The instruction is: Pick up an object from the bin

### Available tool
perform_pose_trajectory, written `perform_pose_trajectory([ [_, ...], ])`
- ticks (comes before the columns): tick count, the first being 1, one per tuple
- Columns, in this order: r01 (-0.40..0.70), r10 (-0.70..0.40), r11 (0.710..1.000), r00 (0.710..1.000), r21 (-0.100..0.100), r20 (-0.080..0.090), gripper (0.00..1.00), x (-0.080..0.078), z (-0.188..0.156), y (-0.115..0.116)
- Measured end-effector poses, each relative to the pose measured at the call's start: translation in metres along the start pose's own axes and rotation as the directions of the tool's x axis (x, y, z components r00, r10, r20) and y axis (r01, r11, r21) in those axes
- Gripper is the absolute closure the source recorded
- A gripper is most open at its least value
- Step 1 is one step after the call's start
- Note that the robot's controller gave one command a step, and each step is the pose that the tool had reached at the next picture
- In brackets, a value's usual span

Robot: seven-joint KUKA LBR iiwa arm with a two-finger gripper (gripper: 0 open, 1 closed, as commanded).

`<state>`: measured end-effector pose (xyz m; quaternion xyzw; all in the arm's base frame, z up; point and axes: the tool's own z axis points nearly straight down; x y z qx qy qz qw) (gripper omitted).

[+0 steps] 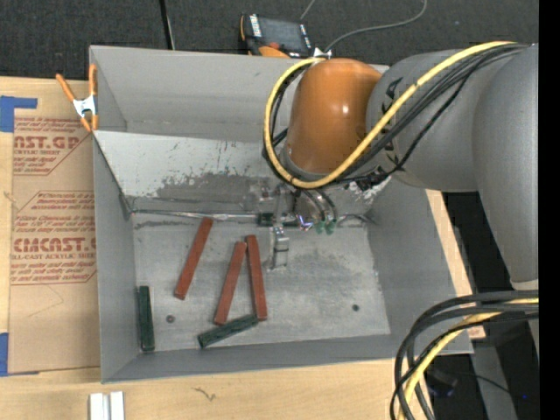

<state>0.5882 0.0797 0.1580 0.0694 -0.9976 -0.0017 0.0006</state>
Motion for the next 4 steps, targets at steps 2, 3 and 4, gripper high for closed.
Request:
perform_pose_trajectory([
  [2, 0.849, -0.849, 0.528, 0.528, 0.003, 0.000, 0.00, 0.041, 0.084, 0.051],
  [3, 0.847, -0.847, 0.532, 0.532, 0.003, 0.001, 1.00, 0.041, 0.084, 0.050],
  [4, 0.997, -0.998, 0.069, 0.069, 0.021, 0.004, 1.00, 0.050, 0.084, 0.023],
])
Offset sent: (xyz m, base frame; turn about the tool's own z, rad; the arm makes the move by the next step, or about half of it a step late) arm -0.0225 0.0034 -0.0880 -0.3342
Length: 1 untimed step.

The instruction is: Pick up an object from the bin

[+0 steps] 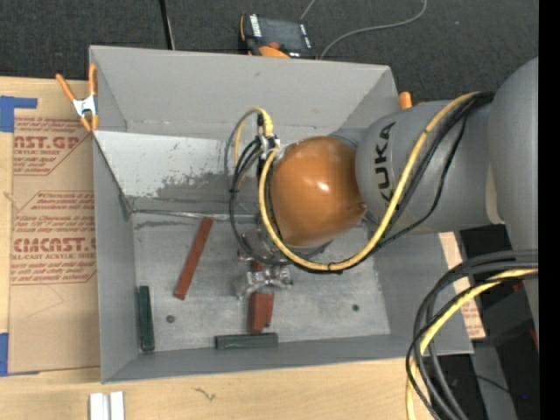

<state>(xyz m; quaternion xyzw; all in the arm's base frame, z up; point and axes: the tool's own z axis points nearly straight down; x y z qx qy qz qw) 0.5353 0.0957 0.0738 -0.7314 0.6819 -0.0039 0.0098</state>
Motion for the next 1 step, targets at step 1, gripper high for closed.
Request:
perform_pose_trajectory([
  [1, 0.383, -0.383, 0.924, 0.924, -0.018, 0.005, 1.00, -0.0790, 0.0046, -0.0622],
])
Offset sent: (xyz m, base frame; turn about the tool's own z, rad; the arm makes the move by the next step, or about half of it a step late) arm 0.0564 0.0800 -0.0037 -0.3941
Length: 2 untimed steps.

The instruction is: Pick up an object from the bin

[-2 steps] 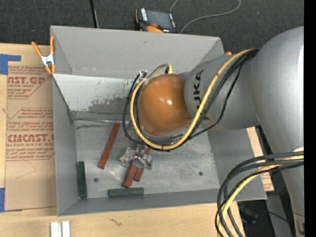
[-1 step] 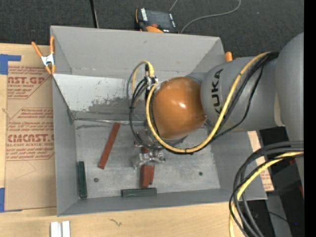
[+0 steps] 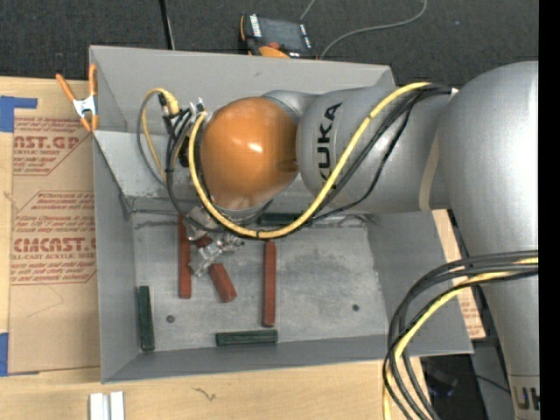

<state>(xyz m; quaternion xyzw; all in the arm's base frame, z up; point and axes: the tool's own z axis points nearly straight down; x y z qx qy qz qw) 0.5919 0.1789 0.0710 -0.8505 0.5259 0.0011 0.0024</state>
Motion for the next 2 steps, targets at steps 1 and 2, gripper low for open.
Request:
perform_pose_trajectory([
  [1, 0.042, -0.042, 0.999, 0.999, 0.005, 0.000, 1.00, -0.034, -0.063, -0.007],
  [2, -0.044, 0.044, 0.999, 0.999, 0.007, -0.002, 1.00, -0.043, -0.154, -0.003],
])
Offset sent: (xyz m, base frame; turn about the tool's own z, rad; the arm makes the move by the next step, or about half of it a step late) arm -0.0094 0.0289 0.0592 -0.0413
